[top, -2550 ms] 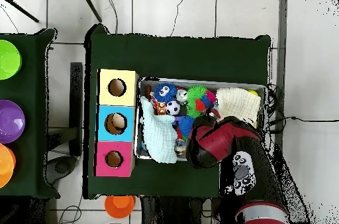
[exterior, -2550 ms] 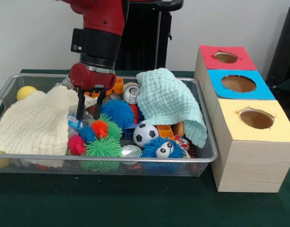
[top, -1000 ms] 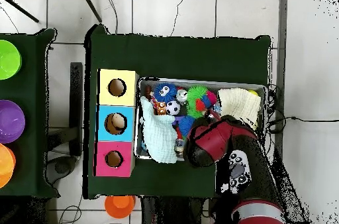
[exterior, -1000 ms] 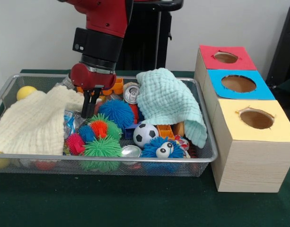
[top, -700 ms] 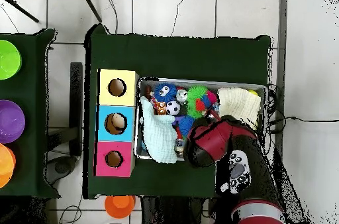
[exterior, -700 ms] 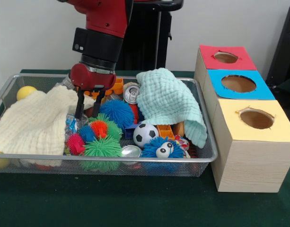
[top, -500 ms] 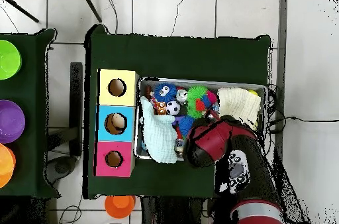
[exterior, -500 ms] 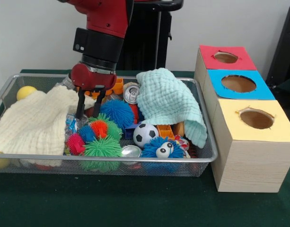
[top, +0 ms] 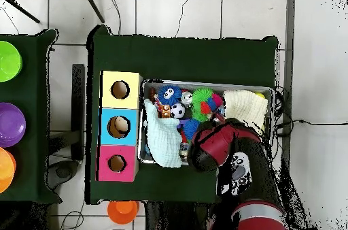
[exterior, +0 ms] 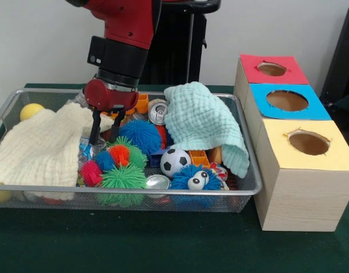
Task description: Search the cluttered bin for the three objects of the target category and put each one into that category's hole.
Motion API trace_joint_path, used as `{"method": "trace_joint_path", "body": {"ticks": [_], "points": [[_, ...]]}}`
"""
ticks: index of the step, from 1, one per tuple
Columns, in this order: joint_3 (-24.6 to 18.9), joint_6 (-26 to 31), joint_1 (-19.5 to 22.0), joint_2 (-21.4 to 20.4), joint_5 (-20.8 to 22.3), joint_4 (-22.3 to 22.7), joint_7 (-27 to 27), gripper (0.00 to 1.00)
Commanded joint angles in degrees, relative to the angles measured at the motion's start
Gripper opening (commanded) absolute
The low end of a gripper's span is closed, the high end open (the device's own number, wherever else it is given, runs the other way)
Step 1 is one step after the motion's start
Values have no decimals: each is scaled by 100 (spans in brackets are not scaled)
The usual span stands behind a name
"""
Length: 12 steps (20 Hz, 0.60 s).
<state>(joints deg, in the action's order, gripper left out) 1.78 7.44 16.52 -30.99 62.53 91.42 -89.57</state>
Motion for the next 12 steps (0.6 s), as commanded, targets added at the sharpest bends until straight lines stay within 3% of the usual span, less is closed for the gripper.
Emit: {"method": "trace_joint_path", "body": {"ticks": [1,12], "points": [[137,610,-118,377,-43,-410,-419,100],[254,842,-207,476,-224,-460,-318,100]]}}
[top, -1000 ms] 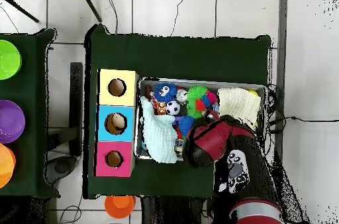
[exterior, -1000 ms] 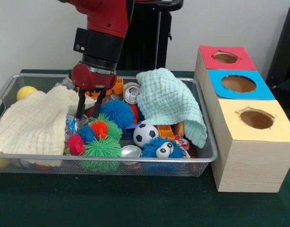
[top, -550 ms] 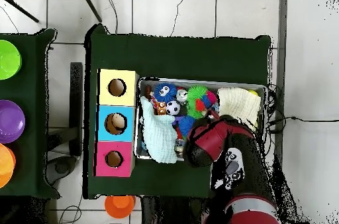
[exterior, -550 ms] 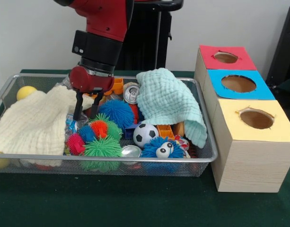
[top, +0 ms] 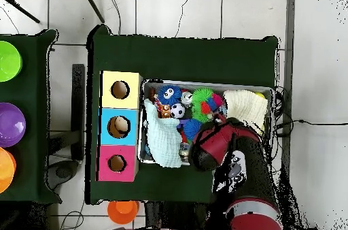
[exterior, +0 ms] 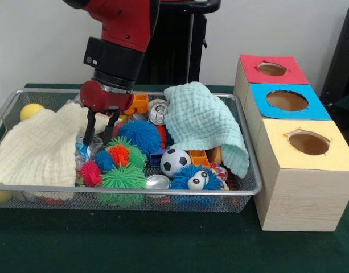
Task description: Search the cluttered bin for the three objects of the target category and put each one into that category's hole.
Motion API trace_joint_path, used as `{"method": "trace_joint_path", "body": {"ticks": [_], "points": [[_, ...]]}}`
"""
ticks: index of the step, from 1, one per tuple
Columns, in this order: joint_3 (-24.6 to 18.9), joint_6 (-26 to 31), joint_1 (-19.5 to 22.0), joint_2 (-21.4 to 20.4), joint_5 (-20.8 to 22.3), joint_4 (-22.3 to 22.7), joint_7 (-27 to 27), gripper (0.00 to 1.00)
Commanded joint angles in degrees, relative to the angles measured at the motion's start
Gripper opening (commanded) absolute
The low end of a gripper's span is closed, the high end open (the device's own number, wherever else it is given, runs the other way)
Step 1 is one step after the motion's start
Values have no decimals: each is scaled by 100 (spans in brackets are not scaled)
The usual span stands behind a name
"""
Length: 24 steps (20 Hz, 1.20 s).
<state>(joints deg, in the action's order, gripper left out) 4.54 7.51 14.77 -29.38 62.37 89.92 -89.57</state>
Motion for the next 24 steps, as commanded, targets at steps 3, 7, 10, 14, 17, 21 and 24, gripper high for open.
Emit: {"method": "trace_joint_path", "body": {"ticks": [3,7,10,14,17,21,24], "points": [[-45,861,-10,315,-261,-309,-270,0],[-46,917,-13,326,-301,-333,-238,0],[-44,972,-17,339,-335,-362,-217,0],[-74,943,2,324,-355,-335,-197,0],[-332,940,221,114,-451,-133,100,0],[-1280,1317,1127,-976,-1046,887,1114,0],[-1903,1684,1668,-1790,-1546,1538,1683,0]]}}
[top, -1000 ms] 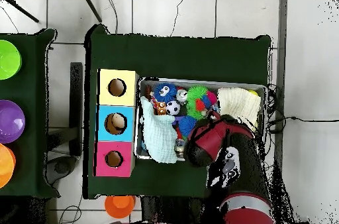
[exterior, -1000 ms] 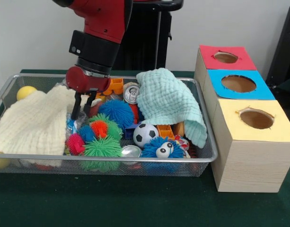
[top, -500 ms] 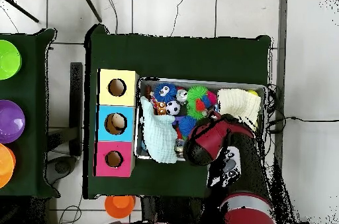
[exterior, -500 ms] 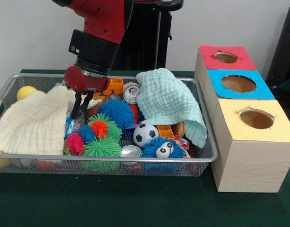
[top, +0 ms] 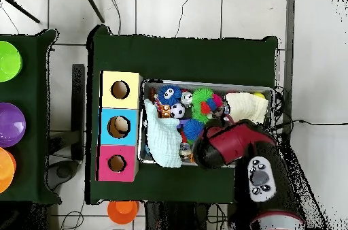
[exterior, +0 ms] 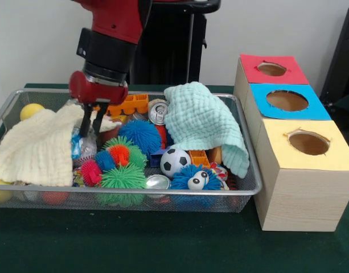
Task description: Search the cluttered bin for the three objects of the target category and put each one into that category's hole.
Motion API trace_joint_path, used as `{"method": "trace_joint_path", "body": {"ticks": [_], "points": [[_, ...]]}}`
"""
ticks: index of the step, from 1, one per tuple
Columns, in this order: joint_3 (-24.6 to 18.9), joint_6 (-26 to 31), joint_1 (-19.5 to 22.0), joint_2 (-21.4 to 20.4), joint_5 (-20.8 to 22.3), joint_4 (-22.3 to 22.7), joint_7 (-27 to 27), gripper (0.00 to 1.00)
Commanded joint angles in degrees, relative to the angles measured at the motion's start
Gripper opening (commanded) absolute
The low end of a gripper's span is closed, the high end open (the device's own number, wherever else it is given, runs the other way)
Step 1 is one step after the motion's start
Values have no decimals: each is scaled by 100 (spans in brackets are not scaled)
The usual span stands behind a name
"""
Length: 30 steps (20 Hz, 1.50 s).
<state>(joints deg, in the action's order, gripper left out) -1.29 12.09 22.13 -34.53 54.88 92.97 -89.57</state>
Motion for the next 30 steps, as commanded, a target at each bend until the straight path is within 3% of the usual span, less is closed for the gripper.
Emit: {"method": "trace_joint_path", "body": {"ticks": [1,6,14,25,30], "points": [[-1458,1316,1041,-1436,-910,1346,1778,0],[-2157,1918,1566,-2218,-1558,1825,2197,0],[-2981,2388,2077,-2822,-2164,2215,2186,0],[-4178,1699,2601,-2730,-2898,2761,1036,0],[-5178,1337,3212,-2709,-3600,3075,631,0]]}}
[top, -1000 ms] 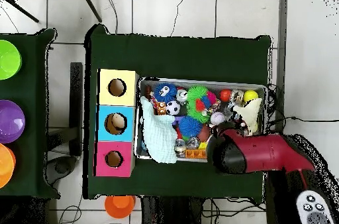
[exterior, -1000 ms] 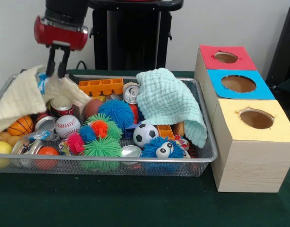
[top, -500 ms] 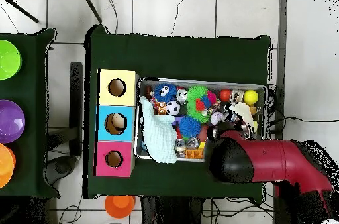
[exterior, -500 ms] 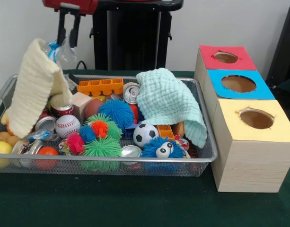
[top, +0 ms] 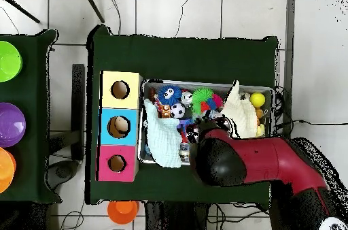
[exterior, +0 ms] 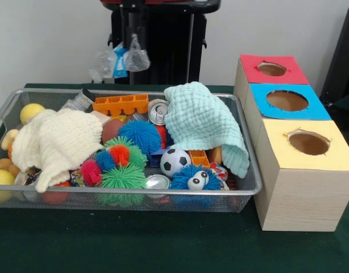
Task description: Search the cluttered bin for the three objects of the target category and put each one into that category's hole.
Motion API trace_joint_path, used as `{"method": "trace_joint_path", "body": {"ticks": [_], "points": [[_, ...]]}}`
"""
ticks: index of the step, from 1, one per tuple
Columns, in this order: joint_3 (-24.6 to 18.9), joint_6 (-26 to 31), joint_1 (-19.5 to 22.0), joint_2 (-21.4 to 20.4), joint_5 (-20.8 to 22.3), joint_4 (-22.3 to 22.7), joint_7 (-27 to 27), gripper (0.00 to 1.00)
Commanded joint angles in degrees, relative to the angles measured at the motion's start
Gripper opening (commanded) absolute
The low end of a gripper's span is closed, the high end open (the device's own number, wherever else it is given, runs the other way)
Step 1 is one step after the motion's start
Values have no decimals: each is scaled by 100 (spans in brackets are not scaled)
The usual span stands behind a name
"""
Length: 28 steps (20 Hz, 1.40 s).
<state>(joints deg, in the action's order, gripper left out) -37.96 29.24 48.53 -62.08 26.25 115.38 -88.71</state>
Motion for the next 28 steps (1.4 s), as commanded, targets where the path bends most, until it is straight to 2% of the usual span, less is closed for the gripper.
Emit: {"method": "trace_joint_path", "body": {"ticks": [1,4,11,15,23,28], "points": [[-1640,-393,647,61,-799,863,508,0],[-2014,-460,911,135,-943,921,396,0],[-2645,-361,1057,149,-1445,942,-44,0],[-3057,-532,1231,201,-1668,1046,-270,0],[-3080,-1113,934,385,-1798,1254,-860,0],[-2708,-1468,528,536,-1760,1231,-1009,0]]}}
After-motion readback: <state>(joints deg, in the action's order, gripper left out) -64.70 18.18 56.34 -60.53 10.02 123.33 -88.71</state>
